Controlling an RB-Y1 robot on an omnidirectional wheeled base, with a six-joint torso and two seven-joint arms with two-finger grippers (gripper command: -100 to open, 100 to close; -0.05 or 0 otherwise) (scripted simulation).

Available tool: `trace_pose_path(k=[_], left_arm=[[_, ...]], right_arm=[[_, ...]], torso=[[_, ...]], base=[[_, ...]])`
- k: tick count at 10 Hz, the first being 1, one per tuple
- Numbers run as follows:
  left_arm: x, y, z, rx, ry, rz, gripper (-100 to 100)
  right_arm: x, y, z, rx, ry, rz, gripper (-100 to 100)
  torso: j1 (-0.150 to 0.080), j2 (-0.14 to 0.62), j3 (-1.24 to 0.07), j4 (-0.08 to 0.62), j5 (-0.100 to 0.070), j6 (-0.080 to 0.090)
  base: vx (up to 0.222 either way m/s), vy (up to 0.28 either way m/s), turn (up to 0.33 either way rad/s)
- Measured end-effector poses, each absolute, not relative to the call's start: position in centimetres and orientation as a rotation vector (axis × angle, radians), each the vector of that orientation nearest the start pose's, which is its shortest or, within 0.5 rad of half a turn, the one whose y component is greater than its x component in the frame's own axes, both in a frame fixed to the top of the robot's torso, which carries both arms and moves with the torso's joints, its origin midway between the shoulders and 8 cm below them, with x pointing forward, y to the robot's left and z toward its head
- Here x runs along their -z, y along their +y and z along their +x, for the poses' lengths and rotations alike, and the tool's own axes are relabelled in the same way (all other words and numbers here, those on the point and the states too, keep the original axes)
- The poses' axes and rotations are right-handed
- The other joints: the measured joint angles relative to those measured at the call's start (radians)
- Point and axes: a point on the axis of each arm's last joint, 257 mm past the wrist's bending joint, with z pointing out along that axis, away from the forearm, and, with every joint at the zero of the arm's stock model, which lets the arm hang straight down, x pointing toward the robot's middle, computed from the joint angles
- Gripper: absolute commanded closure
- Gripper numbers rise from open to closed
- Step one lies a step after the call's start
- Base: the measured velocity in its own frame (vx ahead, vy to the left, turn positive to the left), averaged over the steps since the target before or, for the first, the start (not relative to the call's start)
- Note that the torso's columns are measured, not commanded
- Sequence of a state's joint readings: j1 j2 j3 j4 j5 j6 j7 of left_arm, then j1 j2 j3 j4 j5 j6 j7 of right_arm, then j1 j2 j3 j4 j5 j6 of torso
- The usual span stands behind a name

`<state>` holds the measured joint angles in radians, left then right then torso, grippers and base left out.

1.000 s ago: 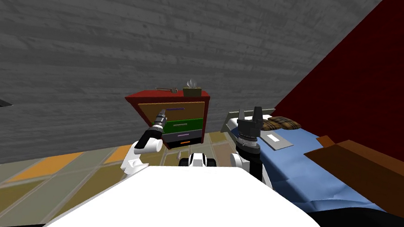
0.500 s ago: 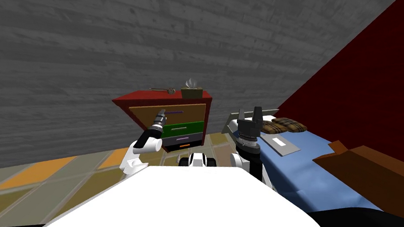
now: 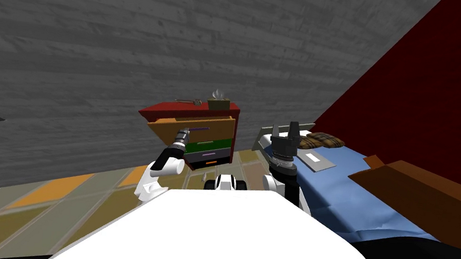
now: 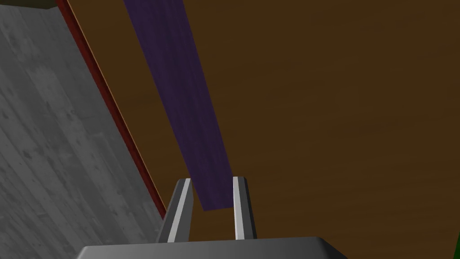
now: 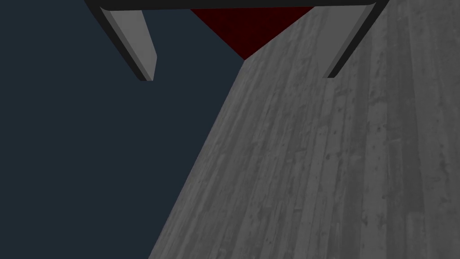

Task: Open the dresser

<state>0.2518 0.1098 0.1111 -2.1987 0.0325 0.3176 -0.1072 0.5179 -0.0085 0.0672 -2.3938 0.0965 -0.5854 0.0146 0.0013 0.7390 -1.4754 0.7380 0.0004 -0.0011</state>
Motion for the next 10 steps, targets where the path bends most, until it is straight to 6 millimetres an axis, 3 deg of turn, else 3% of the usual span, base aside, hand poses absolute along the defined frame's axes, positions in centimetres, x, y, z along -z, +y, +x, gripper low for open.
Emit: trace_pose_path(k=[4, 5, 10], left_arm=[[9.9, 32.0, 45.8, 0.967, 1.151, -1.063, 100], [10.0, 31.9, 45.7, 0.965, 1.154, -1.064, -100], [7.2, 33.2, 45.4, 0.948, 1.137, -1.075, -100]], right_arm=[[-8.1, -23.9, 30.6, -1.328, 0.548, 0.448, 0], [-8.1, -23.9, 30.6, -1.328, 0.548, 0.448, 0], [-8.1, -23.9, 30.6, -1.327, 0.548, 0.448, 0]], torso=[[-0.004, 0.0, 0.0, -0.002, 0.0, 0.002], [-0.003, -0.001, -0.001, -0.002, 0.0, 0.003], [-0.002, -0.001, -0.001, 0.0, -0.001, 0.001]], base=[[-0.148, -0.047, 0.022], [-0.09, -0.021, -0.048], [0.016, 0.005, -0.047]])
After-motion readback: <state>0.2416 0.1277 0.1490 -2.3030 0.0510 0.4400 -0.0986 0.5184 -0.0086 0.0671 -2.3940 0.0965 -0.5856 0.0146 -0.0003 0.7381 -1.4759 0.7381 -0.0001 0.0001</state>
